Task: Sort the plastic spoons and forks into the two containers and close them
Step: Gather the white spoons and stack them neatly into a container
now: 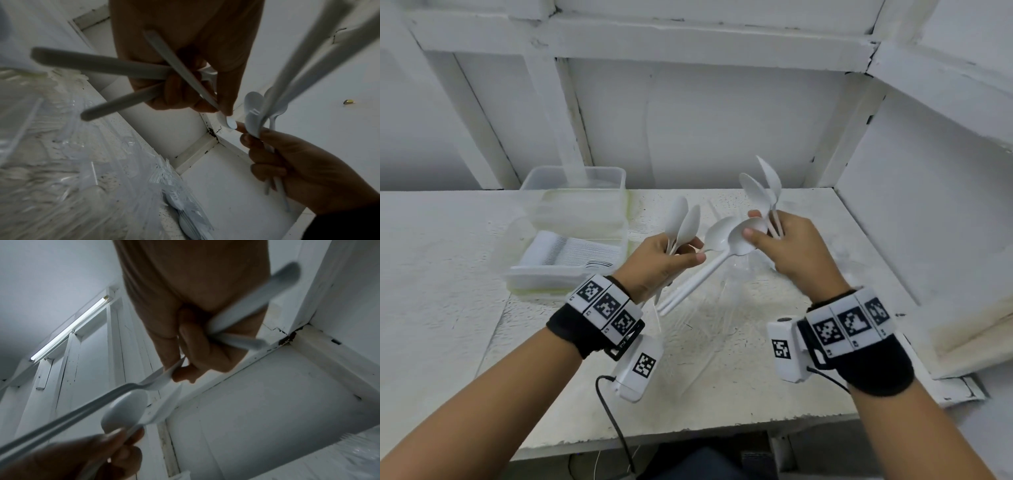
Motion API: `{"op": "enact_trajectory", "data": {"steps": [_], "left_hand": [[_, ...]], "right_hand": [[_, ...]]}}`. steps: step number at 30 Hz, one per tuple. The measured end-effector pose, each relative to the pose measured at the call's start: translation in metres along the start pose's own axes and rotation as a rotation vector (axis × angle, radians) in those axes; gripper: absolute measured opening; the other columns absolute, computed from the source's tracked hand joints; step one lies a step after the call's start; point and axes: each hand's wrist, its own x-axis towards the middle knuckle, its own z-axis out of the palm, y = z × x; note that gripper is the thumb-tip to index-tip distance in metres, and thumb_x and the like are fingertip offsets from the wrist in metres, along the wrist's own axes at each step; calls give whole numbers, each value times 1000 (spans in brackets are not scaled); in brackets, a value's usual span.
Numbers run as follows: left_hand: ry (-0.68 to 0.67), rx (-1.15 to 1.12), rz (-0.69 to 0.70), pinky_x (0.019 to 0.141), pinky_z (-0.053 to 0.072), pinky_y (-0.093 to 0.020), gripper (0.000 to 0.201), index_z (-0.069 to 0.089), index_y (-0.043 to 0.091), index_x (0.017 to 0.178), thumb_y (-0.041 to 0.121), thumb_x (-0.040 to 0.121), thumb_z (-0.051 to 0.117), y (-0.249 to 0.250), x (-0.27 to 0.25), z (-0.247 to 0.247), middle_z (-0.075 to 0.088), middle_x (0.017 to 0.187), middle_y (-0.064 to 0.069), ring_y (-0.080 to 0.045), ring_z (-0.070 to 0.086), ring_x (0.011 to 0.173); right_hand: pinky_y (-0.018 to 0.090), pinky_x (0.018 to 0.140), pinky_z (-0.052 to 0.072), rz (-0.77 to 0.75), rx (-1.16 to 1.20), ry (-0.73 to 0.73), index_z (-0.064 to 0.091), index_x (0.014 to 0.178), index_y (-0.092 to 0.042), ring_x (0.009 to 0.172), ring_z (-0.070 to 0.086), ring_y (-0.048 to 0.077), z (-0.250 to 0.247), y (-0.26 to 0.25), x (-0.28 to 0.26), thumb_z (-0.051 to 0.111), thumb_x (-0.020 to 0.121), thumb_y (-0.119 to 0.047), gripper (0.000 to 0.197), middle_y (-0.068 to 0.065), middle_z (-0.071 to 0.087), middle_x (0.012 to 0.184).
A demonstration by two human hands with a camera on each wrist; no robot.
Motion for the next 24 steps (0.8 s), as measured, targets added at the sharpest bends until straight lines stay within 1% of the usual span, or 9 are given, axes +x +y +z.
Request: {"op": "enact_trajectory", "data": {"steps": [1, 3, 8, 11, 14, 15, 19, 22, 24], "left_hand": [[-10, -3, 5, 53, 41, -15, 9, 63, 17, 83, 9, 82, 67, 0, -4, -1, 56, 63, 6, -4, 50, 54], [-29, -6, 10, 51, 44, -13, 7, 62, 15, 82, 10, 83, 67, -1, -12, -4, 57, 59, 7, -2, 53, 51], [-29, -39, -7, 47, 43, -14, 6, 61, 8, 82, 8, 84, 66, -8, -23, -11, 55, 54, 4, -4, 50, 45], [-27, -11, -28, 51, 45, -15, 8, 62, 7, 88, 12, 84, 66, -14, -26, -15, 59, 61, 0, -6, 54, 51], [37, 26, -49, 66, 46, -20, 6, 63, 21, 88, 16, 86, 65, -20, -25, -18, 66, 76, 4, -6, 59, 65], [78, 50, -53, 66, 44, -19, 8, 62, 24, 88, 17, 87, 64, -22, -25, -20, 65, 77, 6, -3, 57, 63], [178, 121, -79, 44, 34, -18, 4, 60, 21, 91, 20, 88, 62, -28, -26, -32, 64, 73, 2, -3, 43, 45], [197, 146, -71, 51, 34, -20, 1, 61, 17, 88, 16, 87, 62, -30, -27, -35, 63, 71, 5, 6, 48, 45], [186, 145, -66, 56, 35, -20, 2, 62, 17, 87, 15, 87, 62, -31, -27, -33, 63, 70, 5, 9, 50, 48]], "right_hand": [[25, 57, 41, 8, 7, -1, 64, 81, -16, 55, 54, -6, 6, 1, 1, 62, 89, -19, 8, -12, 62, 61], [19, 51, 30, 22, 12, 3, 56, 65, -22, 40, 47, -7, 15, 3, 3, 61, 89, -20, 25, -13, 51, 43], [19, 51, 28, 50, 38, -22, 53, 61, -22, 36, 45, -7, 30, 6, 6, 59, 90, -21, 30, -22, 47, 36], [21, 51, 29, 62, 34, -52, 54, 63, -20, 36, 45, -6, 35, 9, 7, 57, 92, -22, 28, -21, 47, 36], [19, 52, 31, 68, 4, -55, 55, 71, -17, 40, 47, -1, 36, 12, 7, 51, 95, -21, 25, -13, 47, 45], [19, 53, 32, 76, -16, -50, 58, 80, -14, 45, 46, 2, 35, 16, 8, 49, 96, -21, 20, -11, 48, 52], [20, 45, 38, 122, -117, -33, 57, 109, -4, 51, 47, 10, 32, 37, 12, 42, 99, -20, 25, 8, 63, 78], [16, 38, 40, 157, -175, -11, 51, 104, -11, 50, 52, 7, 32, 49, 13, 39, 99, -21, 17, 8, 63, 87], [24, 50, 46, 169, -229, 6, 54, 99, -9, 63, 54, 16, 34, 56, 14, 39, 99, -25, 22, 5, 59, 83]]}}
